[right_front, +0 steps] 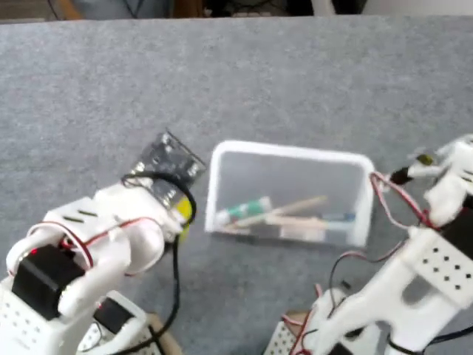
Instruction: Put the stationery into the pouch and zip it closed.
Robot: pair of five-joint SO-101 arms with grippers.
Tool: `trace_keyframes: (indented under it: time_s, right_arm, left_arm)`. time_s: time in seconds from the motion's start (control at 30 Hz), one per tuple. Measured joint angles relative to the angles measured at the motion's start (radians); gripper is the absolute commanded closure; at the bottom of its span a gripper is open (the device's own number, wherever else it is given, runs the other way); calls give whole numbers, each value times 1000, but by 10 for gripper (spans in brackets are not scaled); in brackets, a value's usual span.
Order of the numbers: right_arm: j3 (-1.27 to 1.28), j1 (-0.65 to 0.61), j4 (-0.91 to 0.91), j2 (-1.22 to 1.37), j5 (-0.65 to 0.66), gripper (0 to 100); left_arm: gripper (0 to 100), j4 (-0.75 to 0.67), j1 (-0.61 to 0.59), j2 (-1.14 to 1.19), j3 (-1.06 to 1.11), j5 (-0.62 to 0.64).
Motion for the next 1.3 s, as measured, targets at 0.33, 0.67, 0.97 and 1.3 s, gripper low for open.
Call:
trace_keyframes:
  time_s: [0.33,0.67,0.97,1.3]
  right_arm:
    - [-423,-226,218,98,-71,986]
    - [-942,-362,423,304,-95,986]
    - [-1401,-559,535,419,-95,986]
    - [-1517,-704,483,427,-95,986]
  left_arm:
    - [821,-58,-167,-6,0,-2]
    - [809,-58,-172,-6,-3,-3]
    - [675,-58,-172,-6,-77,-3]
    - [671,-58,-172,-6,-86,-3]
